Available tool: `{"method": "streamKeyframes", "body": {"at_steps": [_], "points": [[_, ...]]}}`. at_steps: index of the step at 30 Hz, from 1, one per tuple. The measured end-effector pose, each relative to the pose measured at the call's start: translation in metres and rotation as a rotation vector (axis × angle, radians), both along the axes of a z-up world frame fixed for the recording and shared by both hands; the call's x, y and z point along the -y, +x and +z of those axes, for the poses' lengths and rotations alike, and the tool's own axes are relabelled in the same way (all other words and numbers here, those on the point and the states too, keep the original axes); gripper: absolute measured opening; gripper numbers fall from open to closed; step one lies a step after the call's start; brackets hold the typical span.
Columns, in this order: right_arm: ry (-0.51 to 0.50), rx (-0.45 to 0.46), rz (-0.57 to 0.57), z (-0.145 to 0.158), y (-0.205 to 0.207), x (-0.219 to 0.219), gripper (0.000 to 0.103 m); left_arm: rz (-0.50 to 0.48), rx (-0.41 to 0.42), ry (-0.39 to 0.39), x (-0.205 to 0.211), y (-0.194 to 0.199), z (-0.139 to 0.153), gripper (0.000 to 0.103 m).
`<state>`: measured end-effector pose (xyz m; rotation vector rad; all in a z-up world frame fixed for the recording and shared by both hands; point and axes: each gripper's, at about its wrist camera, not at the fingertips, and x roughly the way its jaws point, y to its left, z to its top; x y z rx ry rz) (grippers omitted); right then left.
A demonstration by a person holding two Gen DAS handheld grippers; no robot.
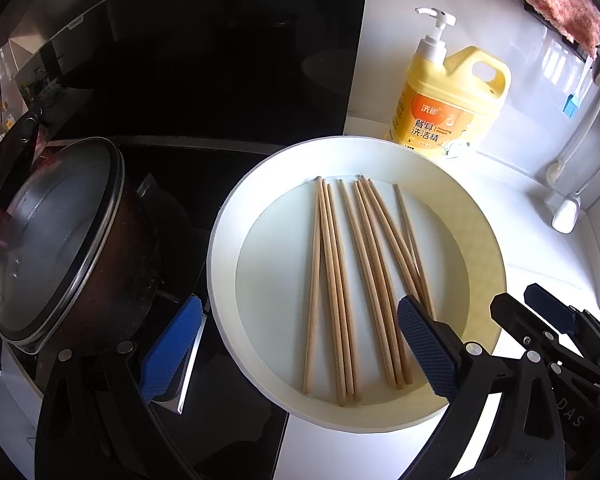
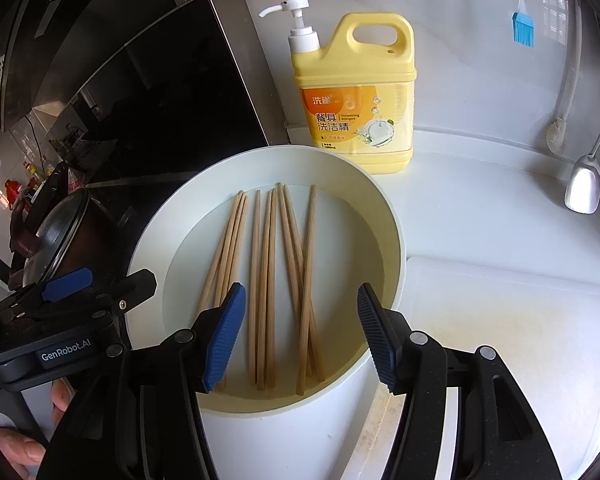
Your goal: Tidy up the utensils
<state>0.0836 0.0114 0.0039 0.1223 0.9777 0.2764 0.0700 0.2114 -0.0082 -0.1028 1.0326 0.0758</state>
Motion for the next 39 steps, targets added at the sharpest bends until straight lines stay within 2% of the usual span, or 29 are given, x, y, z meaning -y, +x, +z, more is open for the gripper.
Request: {"method": "streamKeyframes", "body": {"at_steps": [15, 18, 31, 39], "points": [[-0.003, 0.0, 0.001, 0.0022, -0.0015, 0.0042, 0.056, 0.01, -0.006, 0.036, 0.0014, -0.0007, 0.0022, 0.096], [-0.003, -0.001, 0.0, 0.0027, -0.0018, 0.0041, 0.056, 0.011, -0.016, 0.02, 0.0, -0.0001, 0.0013, 0.096], [-0.011, -0.002, 0.014, 0.0046, 0.0007, 0.0009, 0.056, -0.002, -0.014, 0.043, 0.0035, -0.0015, 0.0023, 0.096], [-0.01, -0.003, 0.014, 0.0045, 0.0007, 0.0009, 0.056, -0.015, -0.014, 0.021, 0.0042, -0.0018, 0.0012, 0.096]]}}
